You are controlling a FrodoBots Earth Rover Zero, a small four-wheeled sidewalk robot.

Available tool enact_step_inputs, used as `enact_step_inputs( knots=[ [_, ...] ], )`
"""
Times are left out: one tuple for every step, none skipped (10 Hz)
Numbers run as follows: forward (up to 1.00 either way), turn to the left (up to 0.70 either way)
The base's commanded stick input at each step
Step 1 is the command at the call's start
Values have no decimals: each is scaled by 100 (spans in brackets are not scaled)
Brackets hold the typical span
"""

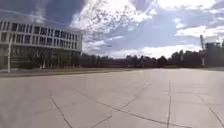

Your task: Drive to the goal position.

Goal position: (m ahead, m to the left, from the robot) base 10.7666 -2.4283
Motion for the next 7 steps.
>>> enact_step_inputs(
  knots=[
    [70,-1],
    [70,-1],
    [70,-1],
    [70,-1],
    [70,-1],
    [70,-1],
    [70,-1]
  ],
)
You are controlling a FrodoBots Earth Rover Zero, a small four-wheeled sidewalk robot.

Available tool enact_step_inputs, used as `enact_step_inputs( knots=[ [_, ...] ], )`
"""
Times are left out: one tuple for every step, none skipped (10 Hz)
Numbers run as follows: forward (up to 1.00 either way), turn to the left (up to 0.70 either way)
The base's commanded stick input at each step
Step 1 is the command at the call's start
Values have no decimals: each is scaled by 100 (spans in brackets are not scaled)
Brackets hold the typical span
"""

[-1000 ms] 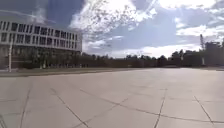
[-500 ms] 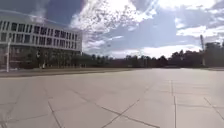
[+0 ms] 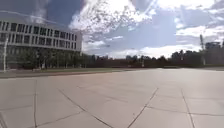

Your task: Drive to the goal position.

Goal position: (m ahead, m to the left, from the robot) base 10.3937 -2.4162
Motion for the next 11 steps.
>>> enact_step_inputs(
  knots=[
    [70,-1],
    [70,-1],
    [70,-1],
    [70,-1],
    [70,-1],
    [70,-1],
    [70,-1],
    [70,-1],
    [70,-1],
    [70,-1],
    [70,-1]
  ],
)
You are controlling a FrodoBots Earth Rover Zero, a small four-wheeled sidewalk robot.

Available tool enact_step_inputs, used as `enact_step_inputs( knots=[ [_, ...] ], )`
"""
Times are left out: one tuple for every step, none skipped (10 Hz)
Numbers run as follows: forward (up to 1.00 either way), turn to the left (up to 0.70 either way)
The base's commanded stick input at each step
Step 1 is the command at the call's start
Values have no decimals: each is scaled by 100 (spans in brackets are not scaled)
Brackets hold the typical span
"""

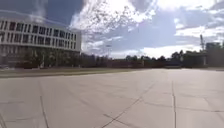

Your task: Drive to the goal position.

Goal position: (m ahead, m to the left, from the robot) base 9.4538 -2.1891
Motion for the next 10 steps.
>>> enact_step_inputs(
  knots=[
    [70,-1],
    [70,-1],
    [70,-1],
    [70,-1],
    [70,-1],
    [70,-1],
    [70,-1],
    [70,-1],
    [70,-1],
    [70,-1]
  ],
)
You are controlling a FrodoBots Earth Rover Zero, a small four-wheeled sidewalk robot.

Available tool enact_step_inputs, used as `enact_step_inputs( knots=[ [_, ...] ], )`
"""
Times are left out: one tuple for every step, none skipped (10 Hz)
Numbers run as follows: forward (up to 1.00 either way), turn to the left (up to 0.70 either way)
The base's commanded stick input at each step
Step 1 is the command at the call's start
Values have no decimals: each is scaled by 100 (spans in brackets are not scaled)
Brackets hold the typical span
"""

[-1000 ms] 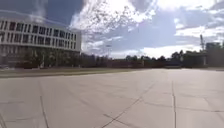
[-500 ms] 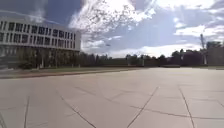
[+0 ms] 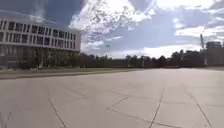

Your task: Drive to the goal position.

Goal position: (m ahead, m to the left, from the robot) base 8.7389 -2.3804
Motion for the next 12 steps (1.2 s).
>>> enact_step_inputs(
  knots=[
    [70,-1],
    [70,-1],
    [70,-1],
    [70,-1],
    [70,-1],
    [70,-1],
    [70,-1],
    [70,-1],
    [70,-1],
    [70,-1],
    [70,-1],
    [70,-1]
  ],
)
